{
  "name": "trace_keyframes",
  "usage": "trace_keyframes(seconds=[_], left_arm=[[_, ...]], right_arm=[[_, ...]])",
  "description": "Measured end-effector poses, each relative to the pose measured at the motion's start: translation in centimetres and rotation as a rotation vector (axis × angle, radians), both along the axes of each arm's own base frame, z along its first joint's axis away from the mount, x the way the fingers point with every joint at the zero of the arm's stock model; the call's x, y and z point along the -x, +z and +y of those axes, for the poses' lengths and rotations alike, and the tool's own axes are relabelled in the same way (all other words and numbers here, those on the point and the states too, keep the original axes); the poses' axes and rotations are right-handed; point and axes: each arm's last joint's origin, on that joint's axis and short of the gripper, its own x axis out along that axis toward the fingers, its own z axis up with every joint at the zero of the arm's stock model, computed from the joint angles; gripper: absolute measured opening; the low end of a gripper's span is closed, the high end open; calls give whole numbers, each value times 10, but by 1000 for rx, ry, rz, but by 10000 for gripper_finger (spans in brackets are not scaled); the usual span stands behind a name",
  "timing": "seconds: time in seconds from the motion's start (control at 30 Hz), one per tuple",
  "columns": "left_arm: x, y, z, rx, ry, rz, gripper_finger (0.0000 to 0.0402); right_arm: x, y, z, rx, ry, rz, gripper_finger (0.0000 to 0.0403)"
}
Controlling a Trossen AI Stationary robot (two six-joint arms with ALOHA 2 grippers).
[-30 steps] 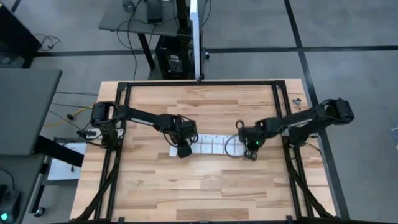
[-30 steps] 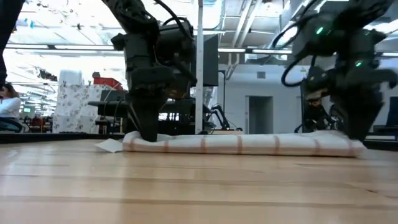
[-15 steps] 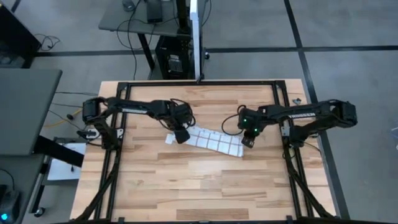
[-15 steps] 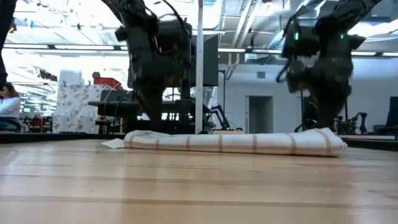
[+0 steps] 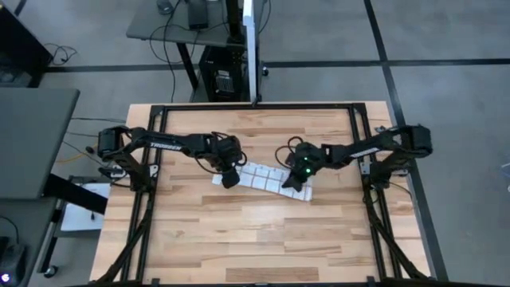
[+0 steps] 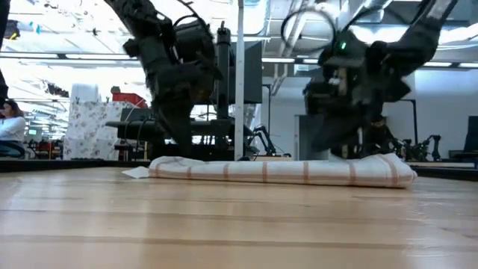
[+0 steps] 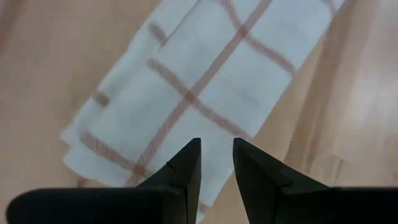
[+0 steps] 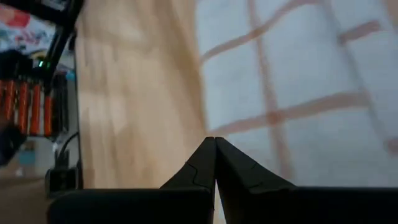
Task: Roll towel
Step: Roll the white towel
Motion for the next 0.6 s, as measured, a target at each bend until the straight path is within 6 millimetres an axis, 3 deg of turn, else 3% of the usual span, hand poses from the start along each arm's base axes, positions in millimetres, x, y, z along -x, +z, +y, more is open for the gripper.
trace_keyframes(seconds=[0.27,0.47,0.6], left_arm=[[7,-18,-1,17,47,-38,76],[6,-20,1,-33,74,-68,76],[10,-22,3,-90,87,-22,76]], right_arm=[[-36,-6,-5,-80,18,-84,0],[-39,-23,-10,-96,12,-12,0],[-37,-21,-10,-86,28,-6,0]])
